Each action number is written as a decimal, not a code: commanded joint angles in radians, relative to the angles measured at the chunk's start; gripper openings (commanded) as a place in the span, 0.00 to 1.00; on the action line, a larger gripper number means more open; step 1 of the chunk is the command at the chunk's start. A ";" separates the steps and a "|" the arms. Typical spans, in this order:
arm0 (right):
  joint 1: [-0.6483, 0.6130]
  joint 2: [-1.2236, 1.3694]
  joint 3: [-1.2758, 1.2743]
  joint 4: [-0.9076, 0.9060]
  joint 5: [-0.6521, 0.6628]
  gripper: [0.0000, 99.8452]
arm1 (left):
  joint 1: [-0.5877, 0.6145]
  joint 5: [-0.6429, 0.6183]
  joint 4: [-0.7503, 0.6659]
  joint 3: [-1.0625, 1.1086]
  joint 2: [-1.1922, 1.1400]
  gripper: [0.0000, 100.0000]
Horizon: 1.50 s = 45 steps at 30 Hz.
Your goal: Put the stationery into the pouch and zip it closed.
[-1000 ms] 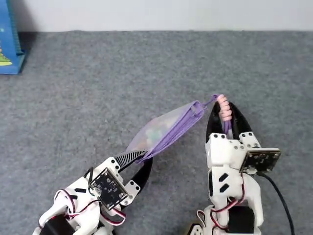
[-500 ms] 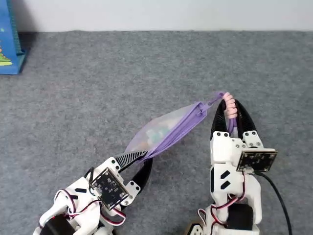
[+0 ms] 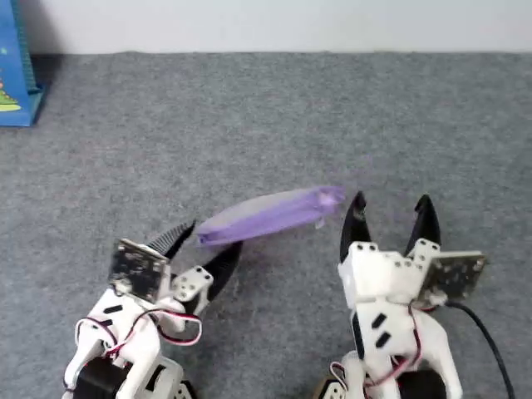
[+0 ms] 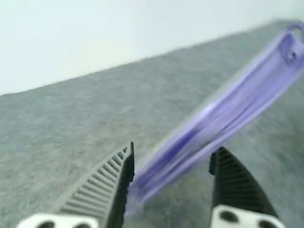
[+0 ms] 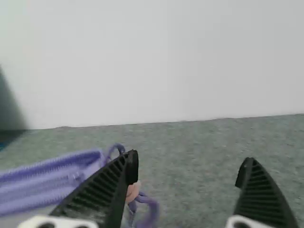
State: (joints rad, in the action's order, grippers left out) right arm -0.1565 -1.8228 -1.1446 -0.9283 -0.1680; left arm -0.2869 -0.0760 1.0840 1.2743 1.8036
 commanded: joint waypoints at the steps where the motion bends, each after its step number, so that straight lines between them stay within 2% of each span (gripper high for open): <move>1: -0.087 0.008 0.132 -0.085 -0.032 0.32 | 0.068 -0.057 -0.063 -0.010 0.000 0.26; 6: -0.193 0.008 0.250 -0.173 -0.046 0.32 | 0.140 -0.086 -0.064 -0.041 0.000 0.26; 10: -0.246 0.008 0.331 -0.199 -0.046 0.32 | 0.144 -0.104 0.000 -0.166 0.000 0.26; 18: -0.243 0.008 0.419 -0.254 -0.040 0.32 | 0.178 -0.101 0.127 -0.438 0.000 0.26; 25: -0.242 0.008 0.463 -0.383 -0.038 0.32 | 0.272 -0.097 0.187 -0.515 0.002 0.26; 29: -0.242 0.007 0.463 -0.446 -0.037 0.20 | 0.338 -0.041 0.244 -0.510 0.002 0.24; 34: -0.242 0.007 0.462 -0.501 -0.037 0.01 | 0.390 0.040 0.302 -0.490 0.002 0.08; 36: -0.242 0.007 0.460 -0.530 -0.037 0.02 | 0.385 0.106 0.319 -0.469 0.002 0.01; 41: -0.240 0.007 0.377 -0.562 -0.037 0.03 | 0.390 0.147 0.334 -0.386 0.002 0.01; 45: -0.128 0.007 0.262 -0.550 -0.038 0.03 | 0.390 0.158 0.327 -0.352 0.002 0.01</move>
State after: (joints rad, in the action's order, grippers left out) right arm -0.3590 -1.8243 -0.8270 -1.4868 -0.2033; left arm 0.1013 0.0637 1.4154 0.9183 1.8082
